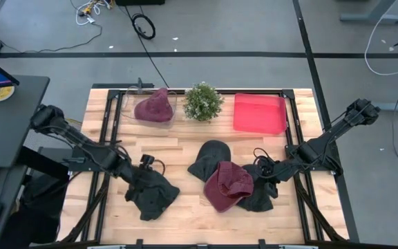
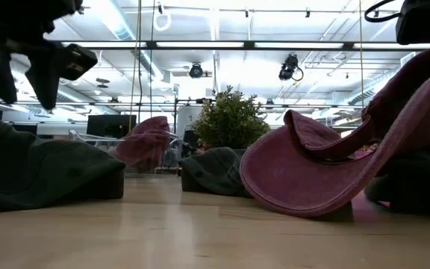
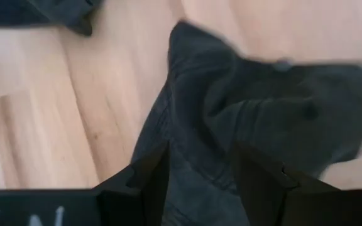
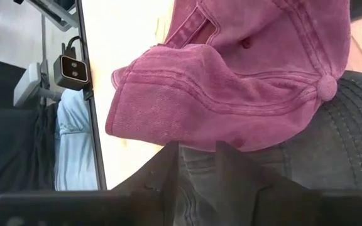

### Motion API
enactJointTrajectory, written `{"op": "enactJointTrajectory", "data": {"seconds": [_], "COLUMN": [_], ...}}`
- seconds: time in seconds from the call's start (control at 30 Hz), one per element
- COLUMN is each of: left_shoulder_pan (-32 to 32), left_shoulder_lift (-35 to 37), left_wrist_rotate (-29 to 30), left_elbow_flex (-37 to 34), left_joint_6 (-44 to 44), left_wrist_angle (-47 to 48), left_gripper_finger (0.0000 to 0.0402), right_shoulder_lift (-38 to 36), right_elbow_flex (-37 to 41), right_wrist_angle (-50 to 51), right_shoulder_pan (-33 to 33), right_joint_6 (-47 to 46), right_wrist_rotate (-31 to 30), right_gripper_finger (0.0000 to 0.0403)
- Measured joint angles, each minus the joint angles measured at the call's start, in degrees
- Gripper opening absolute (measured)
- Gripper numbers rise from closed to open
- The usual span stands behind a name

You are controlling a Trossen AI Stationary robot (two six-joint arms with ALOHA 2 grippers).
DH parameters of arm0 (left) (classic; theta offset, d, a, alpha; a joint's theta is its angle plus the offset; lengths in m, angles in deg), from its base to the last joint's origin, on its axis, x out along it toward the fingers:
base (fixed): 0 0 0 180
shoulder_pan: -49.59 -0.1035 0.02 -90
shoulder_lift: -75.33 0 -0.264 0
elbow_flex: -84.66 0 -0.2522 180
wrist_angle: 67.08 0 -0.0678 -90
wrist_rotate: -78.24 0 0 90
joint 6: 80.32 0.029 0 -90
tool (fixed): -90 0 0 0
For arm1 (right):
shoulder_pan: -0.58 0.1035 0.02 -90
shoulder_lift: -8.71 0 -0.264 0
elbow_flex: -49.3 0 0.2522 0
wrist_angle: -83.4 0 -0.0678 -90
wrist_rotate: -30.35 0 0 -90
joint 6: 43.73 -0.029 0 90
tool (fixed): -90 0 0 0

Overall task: Pick & Place hat
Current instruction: Put the left black cap into the pink bin

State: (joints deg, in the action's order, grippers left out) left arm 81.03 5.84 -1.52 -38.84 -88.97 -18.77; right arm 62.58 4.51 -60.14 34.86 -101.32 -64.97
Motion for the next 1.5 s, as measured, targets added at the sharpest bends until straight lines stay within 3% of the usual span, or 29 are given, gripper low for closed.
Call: {"op": "enactJointTrajectory", "data": {"seconds": [0.2, 0.33, 0.87, 1.03, 1.5], "left_shoulder_pan": [1.24, 1.22, -0.79, 1.20, 3.91], "left_shoulder_lift": [-5.59, -7.41, -3.83, -3.96, -4.00], "left_wrist_rotate": [1.47, -2.03, -5.74, -6.02, -5.58], "left_elbow_flex": [0.00, 0.00, 5.41, 8.31, 8.72], "left_joint_6": [-1.14, -2.16, -7.24, -3.84, -2.64], "left_wrist_angle": [-0.20, -0.47, 3.01, 2.92, 3.06], "left_gripper_finger": [0.0172, 0.0172, 0.0172, 0.0175, 0.0278], "right_shoulder_lift": [0.00, 0.00, 0.00, 0.00, 0.02], "right_elbow_flex": [-0.02, -0.02, -0.04, -0.04, -0.04], "right_wrist_angle": [0.02, 0.04, 0.00, -0.05, -0.18], "right_shoulder_pan": [0.00, 0.00, 0.00, -0.01, -0.02], "right_joint_6": [0.00, 0.00, -0.43, -0.42, -0.41], "right_wrist_rotate": [0.00, 0.02, -0.20, -0.24, -0.26], "right_gripper_finger": [0.0109, 0.0110, 0.0110, 0.0110, 0.0110]}}
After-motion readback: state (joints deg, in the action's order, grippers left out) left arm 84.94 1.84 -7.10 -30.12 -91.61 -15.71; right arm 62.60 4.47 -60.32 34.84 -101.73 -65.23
